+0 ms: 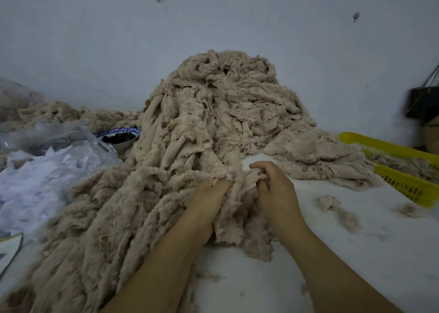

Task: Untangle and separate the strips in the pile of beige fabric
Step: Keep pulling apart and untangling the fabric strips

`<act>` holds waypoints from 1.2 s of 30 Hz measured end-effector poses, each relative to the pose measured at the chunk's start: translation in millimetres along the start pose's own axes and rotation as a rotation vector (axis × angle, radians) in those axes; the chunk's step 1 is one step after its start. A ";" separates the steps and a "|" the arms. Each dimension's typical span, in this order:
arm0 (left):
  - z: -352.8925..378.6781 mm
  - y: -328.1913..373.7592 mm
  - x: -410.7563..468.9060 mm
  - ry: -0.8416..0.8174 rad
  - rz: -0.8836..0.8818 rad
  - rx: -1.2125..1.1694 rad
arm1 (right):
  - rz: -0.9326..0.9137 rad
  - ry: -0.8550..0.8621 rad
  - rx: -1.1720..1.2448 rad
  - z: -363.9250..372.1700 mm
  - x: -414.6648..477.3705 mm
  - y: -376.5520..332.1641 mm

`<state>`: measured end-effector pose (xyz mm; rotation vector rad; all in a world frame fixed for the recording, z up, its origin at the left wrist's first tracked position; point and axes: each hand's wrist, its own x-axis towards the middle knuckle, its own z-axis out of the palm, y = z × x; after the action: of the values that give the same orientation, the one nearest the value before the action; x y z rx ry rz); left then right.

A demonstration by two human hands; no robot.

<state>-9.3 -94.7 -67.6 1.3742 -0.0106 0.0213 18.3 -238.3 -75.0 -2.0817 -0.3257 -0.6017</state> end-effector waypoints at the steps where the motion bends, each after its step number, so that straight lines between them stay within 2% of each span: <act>1: -0.8 1.0 0.6 0.019 -0.025 -0.037 | 0.016 0.002 -0.005 -0.1 0.8 2.0; 3: -2.9 2.1 2.1 0.037 -0.063 -0.110 | 0.103 0.030 0.034 -2.1 2.6 5.9; 7: -7.6 5.3 4.0 0.068 -0.089 -0.242 | 0.352 0.129 0.261 -10.7 6.9 12.7; 11: -4.8 2.9 4.1 0.124 -0.048 -0.241 | 0.559 0.083 0.759 -10.2 13.0 7.1; 13: -7.0 5.1 5.9 0.158 -0.007 -0.339 | 0.672 0.095 0.992 -10.8 14.6 8.0; 15: -13.3 10.8 7.6 0.146 0.002 -0.488 | 0.755 0.159 1.121 -16.1 16.6 15.0; 17: -20.0 13.9 8.9 0.121 -0.024 -0.603 | 0.786 0.192 1.077 -19.0 16.3 20.9; 18: -22.2 12.9 9.9 0.123 -0.046 -0.635 | 0.767 0.153 0.964 -18.9 15.3 20.8; 20: -21.9 10.0 10.1 0.120 -0.108 -0.687 | 0.653 -0.050 0.599 -11.7 12.2 19.7; 22: -19.0 9.1 9.8 0.106 -0.129 -0.752 | 0.416 -0.278 0.192 -0.3 7.0 15.1; 23: -18.3 9.0 10.3 0.116 -0.107 -0.770 | 0.305 -0.329 0.075 3.4 5.3 11.7; 24: -17.9 9.7 10.7 0.119 -0.083 -0.781 | 0.233 -0.348 0.042 4.6 4.1 6.0; 25: -17.4 10.3 10.9 0.120 -0.071 -0.790 | 0.223 -0.349 0.109 3.2 2.2 0.6; 27: -17.2 9.7 11.1 0.087 -0.076 -0.793 | 0.294 -0.348 0.336 2.0 -0.9 -6.0; 28: -16.9 9.4 10.5 0.047 -0.082 -0.783 | 0.281 -0.370 0.363 2.6 -3.0 -6.6; 30: -14.2 8.4 8.4 -0.036 -0.104 -0.762 | 0.186 -0.461 0.240 5.5 -9.4 -7.5; 32: -13.1 7.3 8.8 -0.040 -0.106 -0.765 | 0.131 -0.542 0.151 9.9 -11.6 -6.9; 34: -13.8 5.9 11.0 -0.030 -0.094 -0.742 | 0.147 -0.492 0.210 8.0 -9.1 -5.0; 36: -13.5 5.7 11.9 -0.003 -0.059 -0.676 | 0.244 -0.343 0.313 1.8 -5.5 1.3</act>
<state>2.4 -80.2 -64.5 0.6977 0.0192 -0.0319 14.8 -237.6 -79.7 -1.8755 -0.3301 -0.0391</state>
